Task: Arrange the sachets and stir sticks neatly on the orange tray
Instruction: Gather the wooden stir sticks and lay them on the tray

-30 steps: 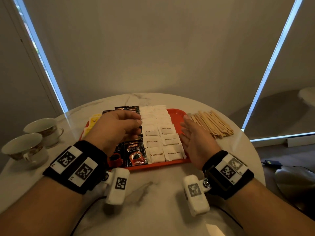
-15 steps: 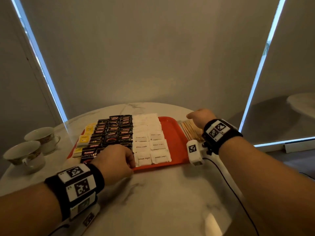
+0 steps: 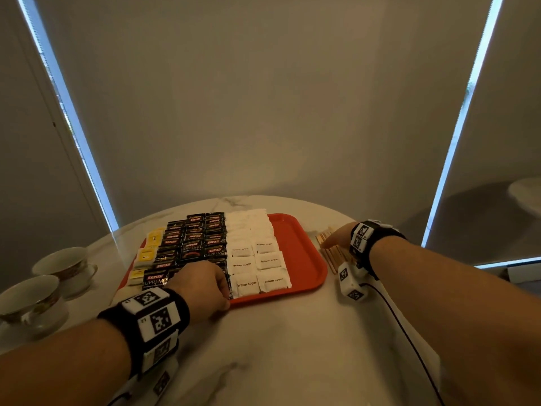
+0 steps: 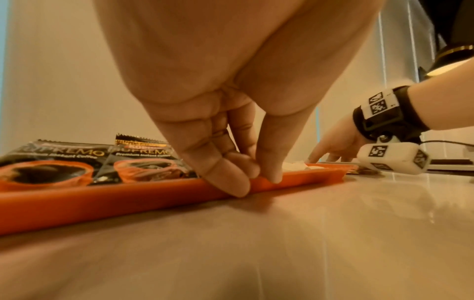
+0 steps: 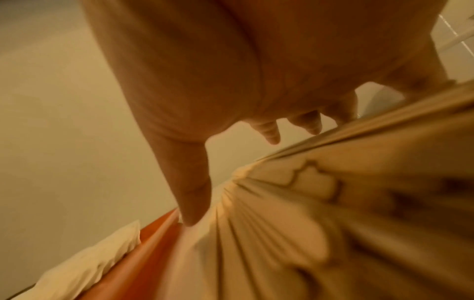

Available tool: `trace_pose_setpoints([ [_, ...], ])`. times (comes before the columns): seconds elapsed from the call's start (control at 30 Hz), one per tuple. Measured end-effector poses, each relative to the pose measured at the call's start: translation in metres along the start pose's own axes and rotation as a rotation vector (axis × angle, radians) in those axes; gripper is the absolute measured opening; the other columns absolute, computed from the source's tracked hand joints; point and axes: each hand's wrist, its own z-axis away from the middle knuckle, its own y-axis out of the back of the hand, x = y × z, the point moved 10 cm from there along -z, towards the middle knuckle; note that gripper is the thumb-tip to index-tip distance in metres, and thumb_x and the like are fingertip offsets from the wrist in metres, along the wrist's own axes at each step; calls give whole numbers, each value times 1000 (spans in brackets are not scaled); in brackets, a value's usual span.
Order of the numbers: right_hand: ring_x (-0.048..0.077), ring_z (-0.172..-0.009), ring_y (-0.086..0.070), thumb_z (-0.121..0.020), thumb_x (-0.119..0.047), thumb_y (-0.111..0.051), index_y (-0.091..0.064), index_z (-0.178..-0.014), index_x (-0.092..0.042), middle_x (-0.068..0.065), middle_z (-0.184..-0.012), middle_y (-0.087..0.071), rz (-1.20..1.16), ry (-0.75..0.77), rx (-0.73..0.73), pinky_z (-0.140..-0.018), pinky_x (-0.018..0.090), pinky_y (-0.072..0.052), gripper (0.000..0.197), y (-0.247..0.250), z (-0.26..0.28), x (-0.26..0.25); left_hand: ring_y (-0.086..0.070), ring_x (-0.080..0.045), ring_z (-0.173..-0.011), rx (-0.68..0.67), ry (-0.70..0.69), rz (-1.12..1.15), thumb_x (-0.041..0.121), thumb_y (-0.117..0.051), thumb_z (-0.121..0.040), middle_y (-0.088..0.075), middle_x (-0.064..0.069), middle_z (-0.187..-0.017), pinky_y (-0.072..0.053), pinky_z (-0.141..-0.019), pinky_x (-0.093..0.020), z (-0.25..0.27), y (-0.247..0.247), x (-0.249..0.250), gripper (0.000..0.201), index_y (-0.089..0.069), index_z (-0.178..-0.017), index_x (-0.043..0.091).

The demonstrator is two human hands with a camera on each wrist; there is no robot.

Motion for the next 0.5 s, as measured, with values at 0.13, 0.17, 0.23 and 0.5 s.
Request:
trace_pose_setpoints([
  [0.13, 33, -135, -52, -95, -47, -67, -44, -151, -10, 14, -151, -50, 147, 19, 15, -110, 43, -45, 71, -5, -12, -11, -60, -4, -86, 41, 53, -11, 23, -83, -86, -69, 10, -93, -51, -75, -22, -26, 8, -5, 11, -74, -88, 27],
  [0.17, 32, -136, -51, -98, -48, -62, -43, -152, -10, 13, -152, -49, 232, 19, 39, -111, 41, -43, 68, -5, -12, -13, -60, -4, -85, 50, 67, -10, 23, -84, -85, -69, 10, -92, -50, -74, -22, -32, 10, -6, 11, -75, -88, 27],
  [0.23, 30, -142, -44, -104, -47, -50, -38, -154, -8, 13, -157, -43, 341, 35, 97, -113, 37, -38, 65, -4, -12, -17, -61, -6, -87, 70, 88, -12, 22, -85, -84, -70, 10, -92, -50, -76, -24, -43, 14, -9, 11, -76, -88, 28],
  [0.5, 32, -150, -31, -103, -46, -51, -15, -163, -15, 11, -167, -24, 422, 29, 53, -114, 39, -34, 76, -19, 0, -2, -68, -20, -100, 141, 93, 6, 18, -75, -91, -75, 1, -103, -60, -91, -37, -73, 22, -15, 10, -81, -98, 21],
])
